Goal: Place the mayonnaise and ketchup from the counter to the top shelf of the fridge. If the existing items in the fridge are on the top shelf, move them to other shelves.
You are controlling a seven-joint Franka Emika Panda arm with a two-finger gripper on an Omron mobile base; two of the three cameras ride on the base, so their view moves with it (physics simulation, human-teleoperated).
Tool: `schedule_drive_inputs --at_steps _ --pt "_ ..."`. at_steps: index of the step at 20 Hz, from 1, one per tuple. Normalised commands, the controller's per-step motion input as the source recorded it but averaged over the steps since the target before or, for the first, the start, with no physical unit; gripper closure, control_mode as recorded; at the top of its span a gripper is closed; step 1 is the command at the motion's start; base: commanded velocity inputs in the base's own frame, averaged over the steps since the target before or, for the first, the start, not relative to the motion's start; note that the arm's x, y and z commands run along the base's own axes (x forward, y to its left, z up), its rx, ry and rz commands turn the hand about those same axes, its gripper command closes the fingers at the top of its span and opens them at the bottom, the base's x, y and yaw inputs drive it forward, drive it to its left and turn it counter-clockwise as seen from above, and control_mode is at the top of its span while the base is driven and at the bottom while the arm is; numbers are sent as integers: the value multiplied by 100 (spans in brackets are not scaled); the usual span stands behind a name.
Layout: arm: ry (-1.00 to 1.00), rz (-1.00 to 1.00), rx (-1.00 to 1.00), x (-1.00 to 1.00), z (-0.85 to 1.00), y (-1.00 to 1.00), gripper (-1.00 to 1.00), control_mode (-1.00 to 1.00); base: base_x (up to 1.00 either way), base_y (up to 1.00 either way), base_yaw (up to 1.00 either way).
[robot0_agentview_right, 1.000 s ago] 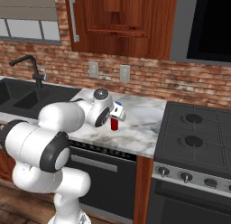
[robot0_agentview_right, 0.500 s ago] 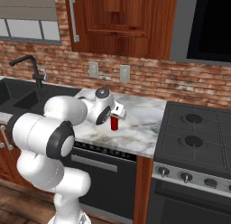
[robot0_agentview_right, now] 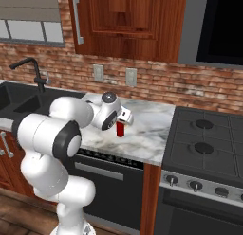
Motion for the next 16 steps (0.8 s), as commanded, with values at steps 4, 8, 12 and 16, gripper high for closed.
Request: schedule_drive_inputs --at_steps 4,8,12,16 --pt "0 0 0 13 -11 0 -100 -100 0 0 0" --pt "0 0 0 16 -16 0 -100 -100 0 0 0" --pt "0 0 0 25 -9 0 -100 -100 0 0 0" --pt "0 0 0 24 -2 0 -100 -100 0 0 0"
